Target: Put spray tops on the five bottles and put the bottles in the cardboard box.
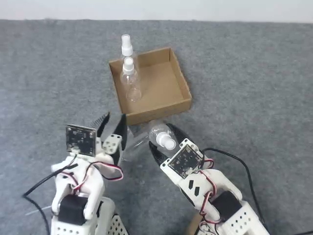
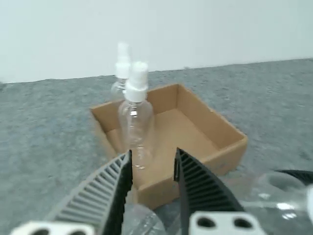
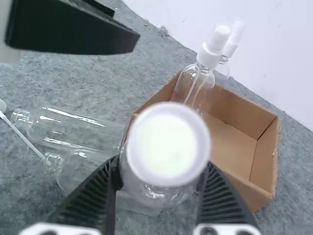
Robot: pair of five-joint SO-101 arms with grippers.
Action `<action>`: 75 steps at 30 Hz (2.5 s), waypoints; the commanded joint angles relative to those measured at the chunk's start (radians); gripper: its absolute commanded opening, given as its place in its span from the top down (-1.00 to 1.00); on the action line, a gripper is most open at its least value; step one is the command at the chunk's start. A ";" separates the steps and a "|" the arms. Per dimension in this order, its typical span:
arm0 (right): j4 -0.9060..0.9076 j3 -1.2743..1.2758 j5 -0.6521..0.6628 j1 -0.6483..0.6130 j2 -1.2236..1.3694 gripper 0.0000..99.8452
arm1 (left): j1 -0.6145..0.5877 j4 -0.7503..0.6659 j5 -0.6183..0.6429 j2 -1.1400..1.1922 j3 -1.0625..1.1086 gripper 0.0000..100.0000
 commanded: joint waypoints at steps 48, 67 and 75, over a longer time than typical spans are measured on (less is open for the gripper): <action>0.110 -0.109 0.008 0.188 -0.016 0.81 | -0.278 -0.002 -0.077 -0.017 0.128 0.75; 0.193 -0.195 0.014 0.189 -0.005 0.81 | -0.347 -0.003 -0.071 -0.017 0.125 0.75; 0.194 -0.258 0.015 0.193 -0.005 0.81 | -0.347 -0.003 -0.074 -0.017 0.127 0.75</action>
